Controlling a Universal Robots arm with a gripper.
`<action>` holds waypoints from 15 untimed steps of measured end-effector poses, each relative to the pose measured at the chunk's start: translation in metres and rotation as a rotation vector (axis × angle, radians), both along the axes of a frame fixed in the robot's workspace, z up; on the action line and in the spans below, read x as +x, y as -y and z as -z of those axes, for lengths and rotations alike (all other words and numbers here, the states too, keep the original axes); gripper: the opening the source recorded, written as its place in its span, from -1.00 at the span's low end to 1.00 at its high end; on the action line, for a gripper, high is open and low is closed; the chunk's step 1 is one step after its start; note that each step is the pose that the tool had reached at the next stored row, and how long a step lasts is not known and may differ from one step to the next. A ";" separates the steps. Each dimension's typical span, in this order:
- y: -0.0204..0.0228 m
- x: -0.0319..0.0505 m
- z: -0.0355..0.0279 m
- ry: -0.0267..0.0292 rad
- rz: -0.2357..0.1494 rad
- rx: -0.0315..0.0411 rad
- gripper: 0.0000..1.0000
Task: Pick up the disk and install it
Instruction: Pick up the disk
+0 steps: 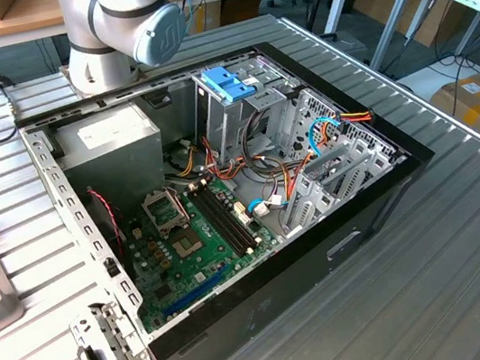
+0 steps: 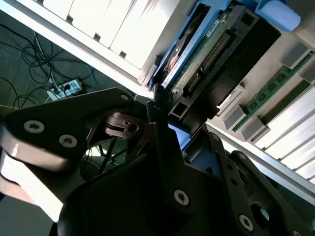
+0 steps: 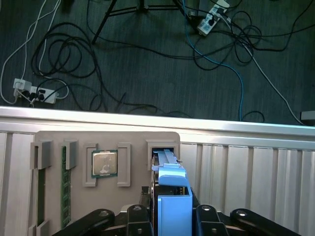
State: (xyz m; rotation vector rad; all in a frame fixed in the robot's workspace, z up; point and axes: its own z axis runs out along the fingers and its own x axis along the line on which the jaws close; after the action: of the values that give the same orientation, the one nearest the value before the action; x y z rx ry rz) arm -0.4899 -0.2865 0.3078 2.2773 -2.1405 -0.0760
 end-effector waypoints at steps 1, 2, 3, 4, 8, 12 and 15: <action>0.0000 0.0000 -0.0002 0.0001 0.000 0.0001 -0.26; 0.0000 0.0000 -0.0010 0.0000 0.000 0.0000 -0.26; 0.0000 0.0000 -0.0017 0.0002 0.000 0.0000 -0.26; 0.0000 0.0000 -0.0023 0.0000 0.000 0.0000 -0.26; 0.0000 0.0000 -0.0040 0.0000 0.000 0.0000 -0.26; 0.0000 0.0000 -0.0049 0.0002 0.000 0.0001 -0.26; 0.0000 0.0000 -0.0056 0.0001 0.000 0.0001 -0.26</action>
State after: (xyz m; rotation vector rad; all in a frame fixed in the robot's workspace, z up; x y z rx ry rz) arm -0.4899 -0.2865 0.3133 2.2774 -2.1406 -0.0759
